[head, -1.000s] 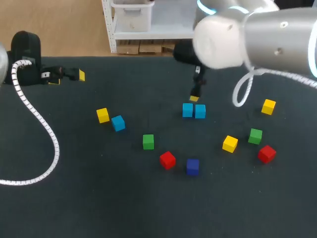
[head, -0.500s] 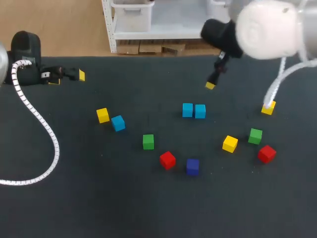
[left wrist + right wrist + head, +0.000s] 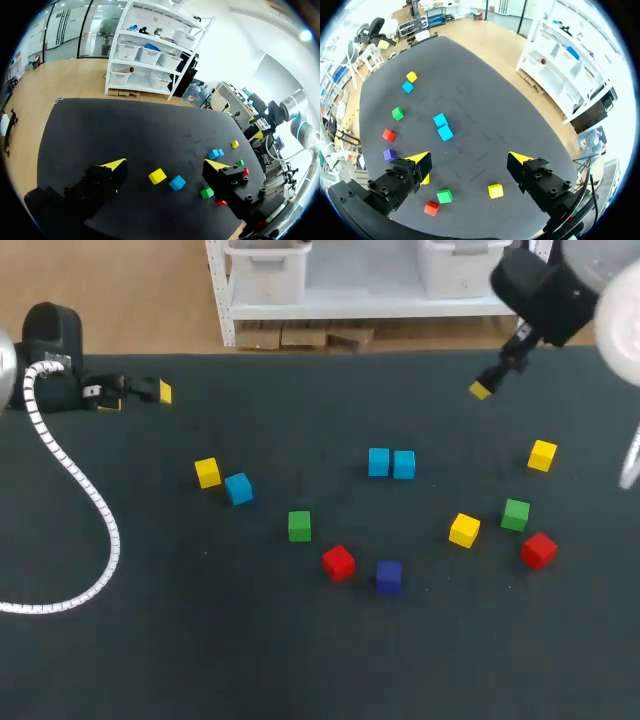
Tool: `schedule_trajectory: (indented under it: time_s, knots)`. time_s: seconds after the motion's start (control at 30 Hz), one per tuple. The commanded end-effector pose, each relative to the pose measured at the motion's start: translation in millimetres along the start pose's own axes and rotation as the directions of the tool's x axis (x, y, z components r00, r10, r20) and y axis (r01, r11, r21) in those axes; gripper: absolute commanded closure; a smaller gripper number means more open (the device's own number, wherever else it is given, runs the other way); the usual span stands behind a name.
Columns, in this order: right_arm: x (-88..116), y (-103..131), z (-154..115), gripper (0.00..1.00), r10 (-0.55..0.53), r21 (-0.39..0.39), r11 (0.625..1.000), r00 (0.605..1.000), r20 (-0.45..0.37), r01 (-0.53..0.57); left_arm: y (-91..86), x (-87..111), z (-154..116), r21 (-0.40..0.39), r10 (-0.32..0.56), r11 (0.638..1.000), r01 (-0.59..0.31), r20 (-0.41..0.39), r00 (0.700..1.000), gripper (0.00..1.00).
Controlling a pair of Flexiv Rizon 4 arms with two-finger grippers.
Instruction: Place the blue cubes, place green cubes on the blue cubes, place the yellow cubes on the green cubes, then place the red cubes on the yellow cubes, and place purple cube on the red cubes.
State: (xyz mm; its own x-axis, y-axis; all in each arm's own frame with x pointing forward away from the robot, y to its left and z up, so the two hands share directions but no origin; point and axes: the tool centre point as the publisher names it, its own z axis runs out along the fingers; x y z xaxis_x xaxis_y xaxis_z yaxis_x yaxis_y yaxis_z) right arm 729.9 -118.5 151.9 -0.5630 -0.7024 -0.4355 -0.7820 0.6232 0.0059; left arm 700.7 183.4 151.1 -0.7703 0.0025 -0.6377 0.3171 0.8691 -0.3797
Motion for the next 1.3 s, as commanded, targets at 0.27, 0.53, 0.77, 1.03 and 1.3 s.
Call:
schedule_trajectory:
  time_s: [0.27, 0.53, 0.77, 1.03, 1.3]
  knots:
    - [38, -4, -34, 0.00, 0.069, 0.112, 0.989, 0.964, 0.255, -0.101, 1.1, 0.7, 0, 0.004, 0.001, 1.000, -0.001, 0.004, 1.000, 0.00]
    - [56, -16, -44, 0.00, 0.133, 0.119, 0.978, 0.948, 0.289, -0.173, 1.1, 0.7, 0, 0.004, 0.001, 1.000, -0.001, 0.004, 1.000, 0.00]
    - [61, -19, -46, 0.00, 0.147, 0.120, 0.974, 0.943, 0.297, -0.190, 1.1, 0.7, 0, 0.004, 0.001, 1.000, -0.001, 0.004, 1.000, 0.00]
    - [59, -20, -47, 0.00, 0.151, 0.108, 0.976, 0.944, 0.292, -0.189, 1.1, 0.7, 0, 0.004, 0.001, 1.000, -0.001, 0.004, 1.000, 0.00]
    - [59, -20, -47, 0.00, 0.151, 0.108, 0.976, 0.944, 0.292, -0.189, 1.1, 0.7, 0, 0.004, 0.001, 1.000, -0.001, 0.004, 1.000, 0.00]
